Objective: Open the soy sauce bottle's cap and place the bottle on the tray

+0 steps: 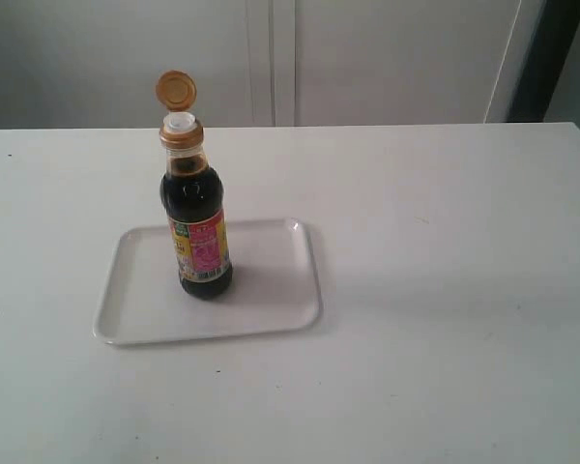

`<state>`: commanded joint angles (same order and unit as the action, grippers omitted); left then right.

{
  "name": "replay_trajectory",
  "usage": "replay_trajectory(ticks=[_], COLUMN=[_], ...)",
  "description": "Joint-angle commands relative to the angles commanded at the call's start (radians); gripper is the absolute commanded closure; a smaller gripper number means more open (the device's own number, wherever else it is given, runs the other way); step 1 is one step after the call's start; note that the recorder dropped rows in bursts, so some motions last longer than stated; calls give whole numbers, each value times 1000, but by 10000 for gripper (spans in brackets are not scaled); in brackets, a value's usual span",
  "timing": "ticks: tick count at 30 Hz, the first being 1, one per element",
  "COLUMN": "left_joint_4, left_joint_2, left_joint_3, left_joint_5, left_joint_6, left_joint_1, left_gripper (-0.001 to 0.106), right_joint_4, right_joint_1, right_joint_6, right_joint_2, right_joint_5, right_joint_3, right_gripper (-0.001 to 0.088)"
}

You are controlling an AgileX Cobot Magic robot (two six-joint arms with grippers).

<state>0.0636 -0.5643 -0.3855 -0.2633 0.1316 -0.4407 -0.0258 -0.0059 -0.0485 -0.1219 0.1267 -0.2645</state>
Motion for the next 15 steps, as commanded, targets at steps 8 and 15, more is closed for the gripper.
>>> replay_trajectory(ticks=[8, 15], left_joint_4=[0, 0], left_joint_2=[0, 0], left_joint_3=[0, 0], left_joint_5=[7, 7], left_joint_6=[0, 0], left_joint_1=[0, 0], left_gripper=[1053, 1053], right_joint_4=[0, 0], right_joint_1=[0, 0], right_joint_6=[0, 0], right_joint_2=[0, 0], right_joint_5=[0, 0], right_joint_3=[0, 0], right_gripper=[868, 868])
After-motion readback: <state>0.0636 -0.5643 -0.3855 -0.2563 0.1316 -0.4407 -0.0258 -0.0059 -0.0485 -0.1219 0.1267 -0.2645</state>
